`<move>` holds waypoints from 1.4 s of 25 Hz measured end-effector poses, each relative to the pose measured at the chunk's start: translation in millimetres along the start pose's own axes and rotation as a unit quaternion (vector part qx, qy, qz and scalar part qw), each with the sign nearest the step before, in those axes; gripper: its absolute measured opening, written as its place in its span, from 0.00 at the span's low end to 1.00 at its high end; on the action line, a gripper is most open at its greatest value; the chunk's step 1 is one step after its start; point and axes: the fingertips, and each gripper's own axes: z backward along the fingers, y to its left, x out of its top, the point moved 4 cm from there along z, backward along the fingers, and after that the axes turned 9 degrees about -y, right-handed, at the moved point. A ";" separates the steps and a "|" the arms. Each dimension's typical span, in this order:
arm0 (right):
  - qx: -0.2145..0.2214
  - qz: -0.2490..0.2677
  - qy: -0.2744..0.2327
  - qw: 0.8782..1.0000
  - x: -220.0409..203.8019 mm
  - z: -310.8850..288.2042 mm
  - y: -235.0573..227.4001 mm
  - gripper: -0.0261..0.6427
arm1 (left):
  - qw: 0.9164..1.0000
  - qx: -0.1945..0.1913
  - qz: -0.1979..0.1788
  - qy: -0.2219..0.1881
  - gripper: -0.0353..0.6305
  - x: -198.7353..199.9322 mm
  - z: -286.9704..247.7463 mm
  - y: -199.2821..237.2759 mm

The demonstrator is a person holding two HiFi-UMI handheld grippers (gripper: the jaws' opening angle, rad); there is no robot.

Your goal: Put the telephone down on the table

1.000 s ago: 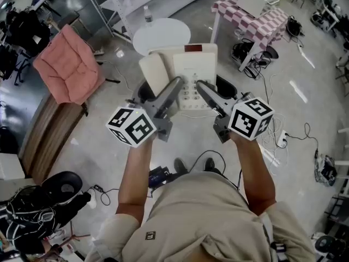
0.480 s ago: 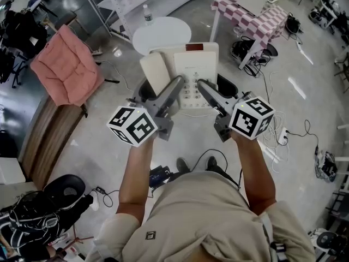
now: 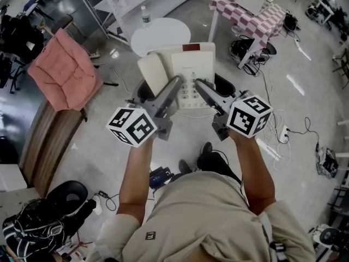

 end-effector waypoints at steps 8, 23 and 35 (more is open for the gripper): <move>0.007 -0.007 0.002 1.000 -1.2 -28.1 -43.7 0.38 | 1.000 0.012 -0.003 0.003 0.60 -14.7 -37.8 28.8; 0.031 -0.021 0.014 0.999 25.2 -90.5 -158.8 0.38 | 0.999 0.042 -0.011 0.006 0.60 -41.5 -150.0 78.2; 0.052 -0.038 0.021 0.998 51.8 -129.5 -221.7 0.38 | 0.998 0.061 -0.020 0.005 0.60 -45.1 -219.9 102.4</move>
